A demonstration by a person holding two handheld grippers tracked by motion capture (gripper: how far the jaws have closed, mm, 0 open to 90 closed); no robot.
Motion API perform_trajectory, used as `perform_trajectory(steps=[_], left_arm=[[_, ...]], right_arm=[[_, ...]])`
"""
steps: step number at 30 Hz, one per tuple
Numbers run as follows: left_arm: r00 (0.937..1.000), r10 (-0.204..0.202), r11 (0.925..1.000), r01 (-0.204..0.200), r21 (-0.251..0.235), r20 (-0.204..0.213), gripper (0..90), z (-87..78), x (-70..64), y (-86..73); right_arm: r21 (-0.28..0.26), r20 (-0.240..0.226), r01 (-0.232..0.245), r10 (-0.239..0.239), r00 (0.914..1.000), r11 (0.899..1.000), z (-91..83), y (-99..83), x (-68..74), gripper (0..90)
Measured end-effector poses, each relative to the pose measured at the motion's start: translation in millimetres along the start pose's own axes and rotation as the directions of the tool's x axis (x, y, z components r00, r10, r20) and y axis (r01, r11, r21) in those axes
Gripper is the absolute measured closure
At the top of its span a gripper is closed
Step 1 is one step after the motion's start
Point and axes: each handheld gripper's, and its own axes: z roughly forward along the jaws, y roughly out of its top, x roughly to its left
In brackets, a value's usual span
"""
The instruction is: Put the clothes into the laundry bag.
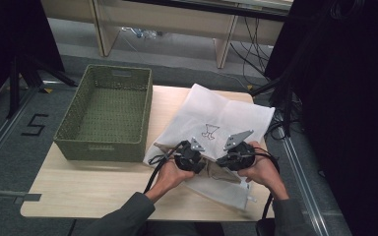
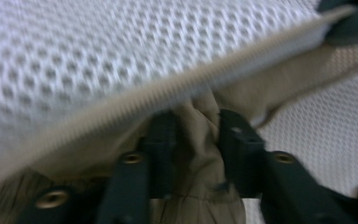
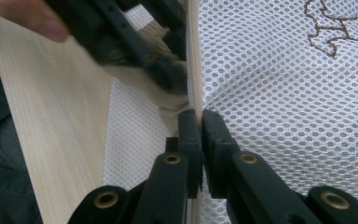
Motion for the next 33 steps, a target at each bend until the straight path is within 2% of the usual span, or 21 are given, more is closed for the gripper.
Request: perform_trajectory(steps=[3,5,6,8,9,11,14,15,16,18,19,20,21,22,24,25,26,27,28,31,33], left_arm=[[1.0000,-0.009,1.0000,0.009,0.000,-0.002,50.6,-9.9,0.9,-10.9],[0.9993,-0.036,0.9993,0.036,0.007,0.008,43.1,-15.4,3.3,-20.9],[0.9989,-0.047,0.9989,0.047,0.007,0.005,40.9,-16.9,3.6,-24.3],[0.9972,-0.071,0.9974,0.071,0.002,0.020,38.9,-19.9,4.9,-33.6],[0.9974,-0.069,0.9976,0.068,0.005,0.023,38.6,-20.2,5.3,-35.3],[0.9972,-0.071,0.9975,0.071,-0.002,0.024,38.4,-18.9,4.2,-37.7],[0.9982,-0.058,0.9983,0.058,0.010,0.017,38.5,-17.2,2.5,-37.9],[0.9984,-0.054,0.9984,0.054,0.017,0.015,38.9,-16.6,2.1,-37.9],[0.9985,-0.053,0.9984,0.053,0.021,0.015,40.8,-16.2,2.2,-37.8],[0.9985,-0.053,0.9981,0.053,0.032,0.013,45.2,-15.2,2.7,-37.1],[0.9989,-0.046,0.9982,0.045,0.040,0.013,49.5,-14.6,3.1,-36.5],[0.9987,-0.043,0.9985,0.042,0.036,0.027,63.1,-14.0,3.4,-36.3],[0.9990,-0.037,0.9986,0.036,0.039,0.026,68.1,-12.1,3.1,-35.2],[0.9990,-0.037,0.9986,0.036,0.039,0.026,73.4,-12.1,3.1,-35.2],[0.9981,-0.053,0.9981,0.052,0.033,0.032,76.9,-9.0,3.8,-33.2],[0.9978,-0.059,0.9979,0.058,0.027,0.031,78.7,-7.8,4.5,-32.4],[0.9973,-0.067,0.9976,0.067,0.019,0.028,80.3,-6.7,5.1,-31.3],[0.9970,-0.073,0.9973,0.073,0.008,0.026,82.5,-5.4,5.2,-29.9],[0.9976,-0.067,0.9978,0.067,0.004,0.018,82.5,-5.2,5.9,-27.8],[0.9981,-0.061,0.9973,0.061,-0.041,-0.006,83.6,-2.5,6.6,-17.9],[0.9978,-0.061,0.9962,0.059,-0.064,-0.025,83.7,-1.7,9.3,-10.9]], right_arm=[[-0.009,0.019,0.018,-0.018,0.9997,1.000,0.1,1.0,-0.2,85.4],[-0.008,0.043,0.002,-0.001,0.9991,1.000,-0.3,2.2,1.4,82.1],[-0.013,0.064,0.017,-0.016,0.9978,1.000,0.2,3.6,2.1,78.6],[-0.028,0.084,0.015,-0.013,0.9964,0.999,1.0,6.3,4.4,76.2],[-0.030,0.104,0.037,-0.034,0.9940,0.999,1.7,9.1,5.7,74.6],[-0.044,0.146,0.040,-0.034,0.9887,0.998,3.8,14.3,8.4,69.1],[-0.038,0.148,0.061,-0.055,0.9875,0.997,7.5,18.1,11.0,66.1],[-0.047,0.146,0.053,-0.046,0.9883,0.998,9.9,19.9,13.9,64.7],[-0.043,0.150,0.072,-0.064,0.9866,0.997,14.3,22.6,15.1,62.7],[-0.005,0.188,0.082,-0.079,0.9790,0.997,21.7,26.2,15.7,62.2],[0.010,0.211,0.089,-0.089,0.9735,0.996,25.9,28.4,15.1,62.3],[0.047,0.220,0.112,-0.119,0.9682,0.993,32.9,32.2,15.4,72.0],[0.061,0.218,0.118,-0.129,0.9675,0.991,34.4,33.4,15.9,77.7],[0.061,0.218,0.118,-0.129,0.9675,0.991,34.4,33.4,15.9,77.7],[0.069,0.213,0.106,-0.119,0.9698,0.992,35.7,34.8,15.1,86.3],[0.063,0.208,0.138,-0.148,0.9669,0.988,35.0,34.7,13.2,87.1],[0.043,0.186,0.101,-0.107,0.9768,0.994,31.8,34.0,14.1,87.4],[0.019,0.142,0.104,-0.106,0.9842,0.994,25.5,33.2,15.1,87.6],[0.019,0.142,0.104,-0.106,0.9842,0.994,25.5,33.2,15.1,87.6],[0.003,0.081,0.092,-0.092,0.9925,0.996,20.2,32.0,18.5,87.8],[0.005,0.076,0.101,-0.101,0.9920,0.995,19.3,31.2,19.5,87.7]])
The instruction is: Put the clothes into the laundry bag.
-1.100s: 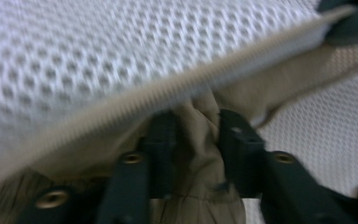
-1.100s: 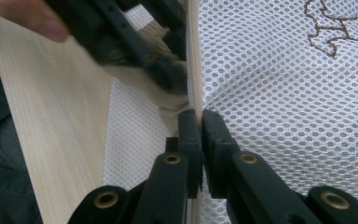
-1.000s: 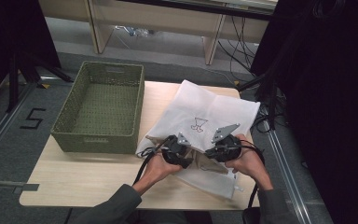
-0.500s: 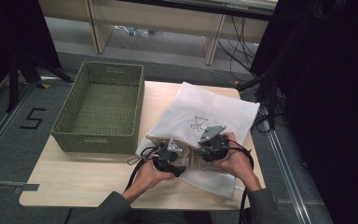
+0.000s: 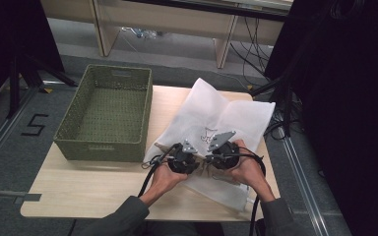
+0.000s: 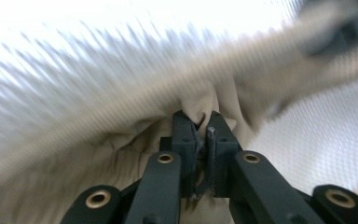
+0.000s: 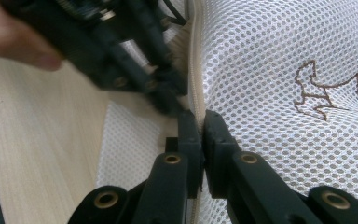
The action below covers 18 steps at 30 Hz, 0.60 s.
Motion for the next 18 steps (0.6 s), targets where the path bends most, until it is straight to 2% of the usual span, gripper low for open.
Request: perform_trajectory(steps=[1,2,4,5,6,9,10,11,13,14,15,16,17,18], left_arm=[[1.0000,-0.004,0.9999,0.004,-0.015,-0.003,83.7,0.7,1.9,2.8],[0.9999,-0.004,0.9997,0.004,-0.022,-0.015,83.7,1.3,5.3,5.8],[0.9996,-0.012,0.9994,0.011,-0.033,-0.025,83.2,3.2,9.8,8.0],[0.9995,-0.020,0.9994,0.020,-0.028,-0.025,82.8,5.1,11.6,7.3],[0.9997,-0.025,0.9996,0.025,0.015,0.008,80.2,7.7,12.1,3.4],[0.9997,-0.022,0.9992,0.022,0.034,0.014,64.2,5.9,10.0,-0.8],[0.9995,-0.026,0.9988,0.025,0.041,0.016,64.2,2.2,8.9,-4.0],[0.9995,-0.022,0.9987,0.021,0.046,0.021,58.2,-1.3,8.5,-6.2],[0.9996,-0.015,0.9981,0.014,0.059,0.023,49.4,-9.4,7.1,-11.2],[0.9997,0.003,0.9946,-0.005,0.103,0.024,40.2,-19.8,4.0,-19.5],[0.9997,0.003,0.9946,-0.005,0.103,0.024,36.2,-19.8,4.0,-19.5],[0.9993,0.033,0.9917,-0.035,0.124,0.016,36.2,-26.6,2.2,-26.2],[0.9991,0.042,0.9886,-0.042,0.145,0.005,32.1,-32.2,0.7,-34.6],[0.9991,0.042,0.9886,-0.042,0.145,0.005,29.7,-32.2,0.7,-34.6]], right_arm=[[0.007,-0.001,-0.016,0.016,0.9999,1.000,-0.9,-0.9,0.6,87.7],[-0.001,-0.006,-0.005,0.005,1.0000,1.000,-1.7,-1.3,-0.3,87.7],[-0.011,-0.014,-0.017,0.016,0.9998,1.000,-4.4,-2.7,-1.8,87.7],[-0.015,-0.014,-0.018,0.018,0.9998,1.000,-5.2,-3.0,-2.1,87.7],[-0.015,-0.015,-0.021,0.021,0.9997,1.000,-5.5,-4.3,-3.9,87.7],[-0.009,-0.018,-0.030,0.030,0.9994,1.000,-3.9,-6.8,-5.0,87.7],[-0.012,-0.022,-0.028,0.027,0.9994,1.000,-3.1,-7.9,-5.7,87.7],[-0.006,-0.027,-0.051,0.051,0.9983,0.999,-2.7,-9.5,-5.6,87.7],[-0.010,-0.028,-0.045,0.045,0.9986,0.999,-2.7,-10.1,-5.7,87.6],[-0.016,-0.034,-0.042,0.042,0.9986,0.999,-3.3,-10.2,-5.8,87.6],[-0.016,-0.034,-0.042,0.042,0.9986,0.999,-3.3,-10.2,-5.8,87.6],[-0.015,-0.033,-0.043,0.043,0.9985,0.999,-3.4,-10.2,-5.8,87.6],[-0.011,-0.036,-0.050,0.049,0.9981,0.999,-3.1,-10.2,-5.0,87.6],[-0.011,-0.036,-0.050,0.049,0.9981,0.999,-3.1,-10.2,-5.0,87.6]])
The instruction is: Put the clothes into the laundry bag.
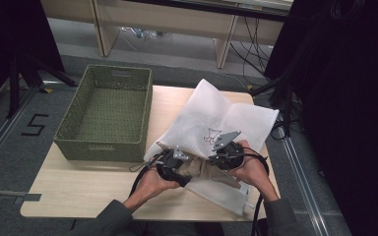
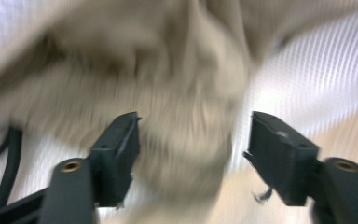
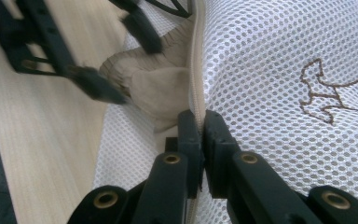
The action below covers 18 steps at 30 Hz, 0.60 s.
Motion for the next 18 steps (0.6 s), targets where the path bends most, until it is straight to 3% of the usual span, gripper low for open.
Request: perform_trajectory(steps=[3,4,6,8,9,11,15,18], left_arm=[[0.9998,0.012,0.9999,-0.012,0.003,-0.013,33.7,-1.4,-0.4,-13.0],[0.9996,0.023,0.9997,-0.023,-0.007,-0.017,38.9,-0.2,1.2,-13.2],[0.9995,0.027,0.9995,-0.027,-0.018,0.013,48.4,3.5,2.9,-10.5],[0.9989,0.037,0.9986,-0.036,-0.040,0.027,69.4,8.4,0.6,-1.2],[0.9989,0.037,0.9986,-0.036,-0.040,0.027,72.9,8.4,0.6,-1.2],[0.9995,0.023,0.9962,-0.021,-0.085,0.022,77.0,10.3,-3.3,9.6],[0.9995,0.032,0.9888,-0.033,-0.146,-0.007,78.6,13.9,-5.4,27.2],[0.9999,0.006,0.9819,-0.009,-0.189,-0.014,78.8,19.2,-3.1,35.1]], right_arm=[[0.001,-0.009,0.018,-0.018,0.9998,1.000,0.8,1.0,0.8,87.6],[0.001,-0.012,0.018,-0.018,0.9998,1.000,1.0,1.1,1.4,87.6],[0.003,-0.019,0.018,-0.018,0.9997,1.000,1.1,1.9,2.6,87.6],[0.000,-0.025,0.021,-0.021,0.9995,1.000,1.2,2.3,3.3,87.7],[0.000,-0.025,0.021,-0.021,0.9995,1.000,1.2,2.3,3.3,87.7],[-0.003,-0.038,0.019,-0.020,0.9991,1.000,1.2,1.7,3.2,87.7],[-0.007,-0.046,0.008,-0.008,0.9989,1.000,0.0,1.2,3.7,87.7],[-0.020,-0.058,0.024,-0.025,0.9980,1.000,-1.9,1.0,2.4,87.7]])
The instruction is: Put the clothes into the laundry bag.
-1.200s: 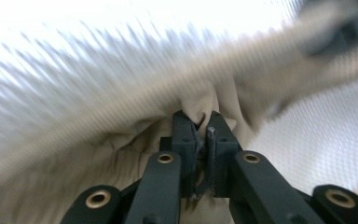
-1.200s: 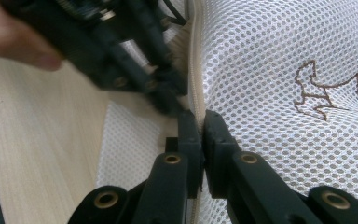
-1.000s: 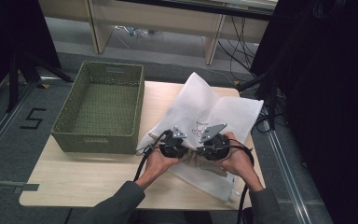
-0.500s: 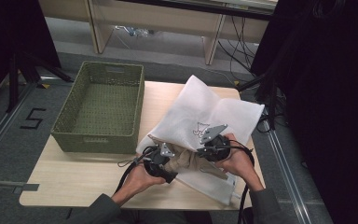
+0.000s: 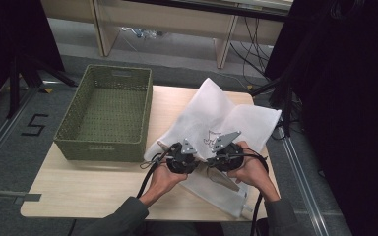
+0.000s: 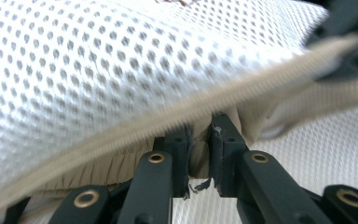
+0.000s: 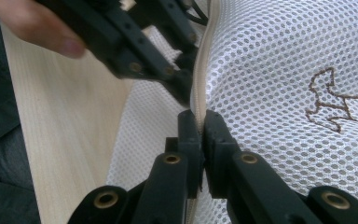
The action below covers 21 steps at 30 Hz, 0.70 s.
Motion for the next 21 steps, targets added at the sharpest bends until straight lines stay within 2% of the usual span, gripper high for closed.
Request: perform_trajectory(steps=[2,5,6,8,12,21], left_arm=[[1.0000,-0.002,1.0000,0.002,0.000,-0.006,78.8,8.4,3.5,-1.8],[1.0000,-0.005,0.9996,0.005,0.027,-0.003,78.2,16.9,3.8,-9.9],[0.9998,0.021,0.9986,-0.021,0.049,0.002,75.7,16.1,-0.1,-13.9],[0.9993,0.036,0.9978,-0.037,0.055,0.007,74.5,13.3,-1.5,-16.0],[0.9988,0.042,0.9973,-0.044,0.059,0.026,70.7,5.2,0.8,-18.8],[0.9963,0.073,0.9952,-0.076,0.062,0.045,68.7,-1.9,-0.8,-23.3]], right_arm=[[0.001,-0.001,-0.008,0.008,1.0000,1.000,-0.1,-0.2,0.3,87.7],[-0.001,-0.006,-0.006,0.006,1.0000,1.000,0.3,-0.9,0.4,87.7],[0.009,-0.006,-0.018,0.018,0.9998,1.000,1.8,-1.9,1.0,87.7],[0.012,-0.009,-0.012,0.012,0.9999,1.000,3.4,-2.1,0.5,87.7],[0.045,-0.008,-0.031,0.031,0.9995,0.999,15.7,-4.7,1.8,87.7],[0.093,-0.013,-0.017,0.018,0.9997,0.996,38.6,-6.3,-0.6,87.6]])
